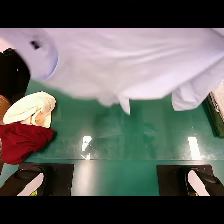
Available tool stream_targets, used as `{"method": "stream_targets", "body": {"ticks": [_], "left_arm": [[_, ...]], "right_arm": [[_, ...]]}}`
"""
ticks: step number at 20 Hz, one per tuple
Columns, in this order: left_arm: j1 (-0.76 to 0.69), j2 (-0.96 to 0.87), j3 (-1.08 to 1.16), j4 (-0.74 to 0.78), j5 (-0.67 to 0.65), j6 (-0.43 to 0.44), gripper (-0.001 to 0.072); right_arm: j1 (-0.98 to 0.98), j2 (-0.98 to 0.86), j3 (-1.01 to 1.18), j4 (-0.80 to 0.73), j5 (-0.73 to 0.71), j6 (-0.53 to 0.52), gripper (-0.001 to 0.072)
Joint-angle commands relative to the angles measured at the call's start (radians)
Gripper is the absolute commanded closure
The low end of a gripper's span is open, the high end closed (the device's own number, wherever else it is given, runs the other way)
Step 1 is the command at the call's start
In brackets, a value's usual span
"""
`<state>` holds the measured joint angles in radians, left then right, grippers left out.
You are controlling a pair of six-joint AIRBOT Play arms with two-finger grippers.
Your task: Fold the shirts.
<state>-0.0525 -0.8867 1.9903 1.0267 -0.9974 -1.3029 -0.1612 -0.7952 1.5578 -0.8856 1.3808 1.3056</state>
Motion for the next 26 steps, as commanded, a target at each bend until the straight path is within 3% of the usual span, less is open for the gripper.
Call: {"method": "stream_targets", "body": {"ticks": [1,5,10,14,19,20,21,22,23,26], "left_arm": [[0.001,-0.043,0.01,0.013,-0.073,0.002,0.0687],[0.001,-0.267,0.009,0.016,-0.309,-0.002,0.0686],[0.001,-0.657,0.009,0.034,-0.497,-0.036,0.0686],[0.001,-0.899,0.009,0.094,-0.428,-0.036,0.0687],[0.001,-0.956,0.011,0.148,-0.194,-0.043,0.0684],[0.001,-0.956,0.01,0.148,-0.18,-0.06,0.0557],[0.002,-0.956,0.01,0.153,-0.179,-0.077,0.0251],[0.002,-0.955,0.01,0.169,-0.187,-0.104,0.0162],[0.003,-0.952,0.016,0.195,-0.215,-0.125,0.0168],[0.033,-0.914,0.026,0.243,-0.349,-0.164,0.0168]], "right_arm": [[-0.005,-0.04,-0.029,-0.008,0.122,0.074,0.0697],[0.161,-0.215,-0.205,-0.042,0.116,0.106,0.0697],[0.356,-0.539,-0.303,-0.182,-0.078,0.119,0.0697],[0.373,-0.752,-0.172,-0.183,-0.216,0.119,0.0697],[0.348,-0.891,0.026,-0.187,-0.238,0.118,0.0697],[0.348,-0.904,0.056,-0.188,-0.239,0.118,0.069],[0.346,-0.912,0.082,-0.188,-0.237,0.118,0.0568],[0.343,-0.915,0.103,-0.188,-0.23,0.118,0.0356],[0.335,-0.915,0.126,-0.187,-0.21,0.118,0.0302],[0.301,-0.883,0.159,-0.188,-0.102,0.086,0.0303]]}}
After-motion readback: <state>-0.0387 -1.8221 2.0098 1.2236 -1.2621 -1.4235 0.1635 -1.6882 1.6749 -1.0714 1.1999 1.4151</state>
